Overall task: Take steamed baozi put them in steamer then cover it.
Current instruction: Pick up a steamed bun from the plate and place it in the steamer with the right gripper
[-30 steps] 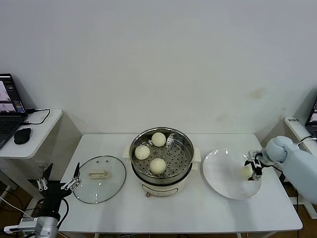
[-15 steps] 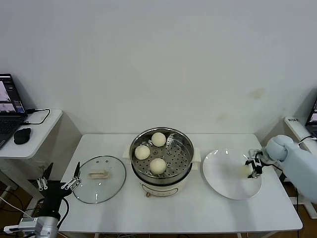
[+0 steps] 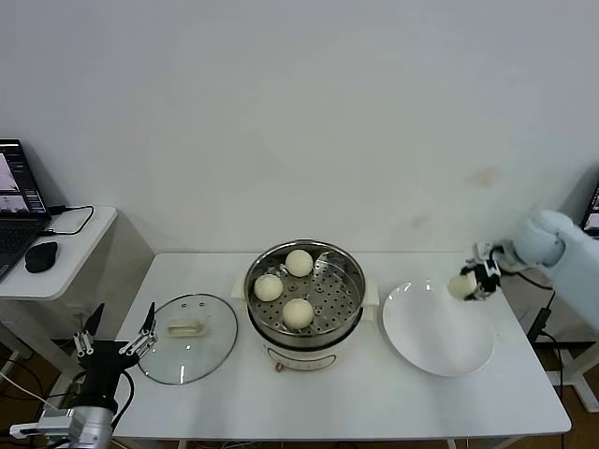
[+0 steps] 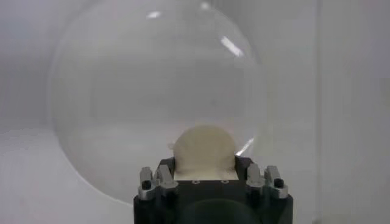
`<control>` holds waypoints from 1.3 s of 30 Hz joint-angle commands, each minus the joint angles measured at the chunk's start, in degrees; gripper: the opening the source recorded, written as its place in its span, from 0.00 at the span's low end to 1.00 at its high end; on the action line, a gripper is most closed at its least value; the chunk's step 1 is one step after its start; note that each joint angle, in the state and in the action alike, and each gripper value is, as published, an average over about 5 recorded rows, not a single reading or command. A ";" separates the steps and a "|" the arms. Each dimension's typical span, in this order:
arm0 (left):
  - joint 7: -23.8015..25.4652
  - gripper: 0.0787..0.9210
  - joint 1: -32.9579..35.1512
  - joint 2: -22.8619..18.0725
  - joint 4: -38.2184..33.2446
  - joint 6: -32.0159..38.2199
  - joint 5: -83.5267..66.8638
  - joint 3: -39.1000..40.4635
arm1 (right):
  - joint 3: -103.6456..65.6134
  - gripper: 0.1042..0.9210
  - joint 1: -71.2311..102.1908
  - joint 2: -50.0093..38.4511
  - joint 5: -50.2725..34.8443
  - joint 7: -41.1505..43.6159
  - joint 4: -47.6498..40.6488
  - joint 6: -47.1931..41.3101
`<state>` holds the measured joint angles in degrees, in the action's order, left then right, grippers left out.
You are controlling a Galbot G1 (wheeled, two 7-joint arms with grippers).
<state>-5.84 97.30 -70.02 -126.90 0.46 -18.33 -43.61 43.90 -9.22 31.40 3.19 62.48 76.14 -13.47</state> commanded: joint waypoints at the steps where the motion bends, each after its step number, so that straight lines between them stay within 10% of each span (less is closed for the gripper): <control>1: -0.04 0.88 -0.27 0.01 -0.43 -0.19 0.47 0.72 | 27.06 0.62 -33.92 2.27 -23.75 -3.14 17.45 -11.33; 13: -0.09 0.88 -0.90 0.12 -0.47 -0.15 0.48 0.46 | 29.14 0.63 -32.29 19.09 -41.29 -13.41 17.39 -23.06; 39: -0.11 0.88 -1.05 -0.43 0.09 0.08 0.17 -0.09 | 25.38 0.63 -13.40 26.83 -25.66 -13.95 2.26 -23.57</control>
<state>-5.93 96.37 -70.44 -127.02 0.58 -18.21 -43.86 69.49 -26.34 56.03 -25.41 49.12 81.94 -36.29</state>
